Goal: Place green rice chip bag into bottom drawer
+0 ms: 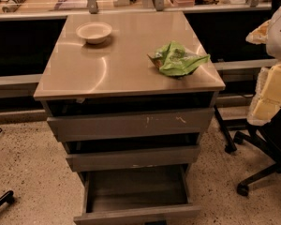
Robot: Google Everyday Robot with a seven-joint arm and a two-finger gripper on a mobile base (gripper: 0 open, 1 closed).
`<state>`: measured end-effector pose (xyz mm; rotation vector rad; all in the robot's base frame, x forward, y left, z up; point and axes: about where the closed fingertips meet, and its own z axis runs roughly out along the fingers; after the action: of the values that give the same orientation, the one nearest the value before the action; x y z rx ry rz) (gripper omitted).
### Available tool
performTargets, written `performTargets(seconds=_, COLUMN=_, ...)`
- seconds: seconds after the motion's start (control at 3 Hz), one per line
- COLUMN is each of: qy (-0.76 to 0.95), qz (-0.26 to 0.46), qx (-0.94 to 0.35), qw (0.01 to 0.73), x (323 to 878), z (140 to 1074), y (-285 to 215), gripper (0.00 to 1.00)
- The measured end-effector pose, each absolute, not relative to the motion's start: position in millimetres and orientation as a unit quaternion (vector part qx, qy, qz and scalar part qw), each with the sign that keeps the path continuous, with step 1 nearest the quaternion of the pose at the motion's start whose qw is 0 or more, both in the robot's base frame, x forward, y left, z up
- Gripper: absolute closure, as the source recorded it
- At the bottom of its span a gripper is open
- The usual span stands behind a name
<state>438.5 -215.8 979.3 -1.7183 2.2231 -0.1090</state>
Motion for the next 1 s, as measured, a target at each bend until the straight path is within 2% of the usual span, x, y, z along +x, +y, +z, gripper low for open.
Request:
performTargets(seconds=0.33, qy=0.780, qz=-0.038, qx=-0.603, qw=0.164, x=438.7, z=979.3, y=-215.8, gripper=0.00)
performTargets(seconds=0.67, qy=0.768, qz=-0.054, qx=-0.610, qw=0.186, x=463.9, z=981.4, y=-213.6, gripper=0.00)
performTargets(seconds=1.0, qy=0.752, qz=-0.065, qx=-0.611, qw=0.238, x=513.7, z=984.1, y=-202.1, gripper=0.00)
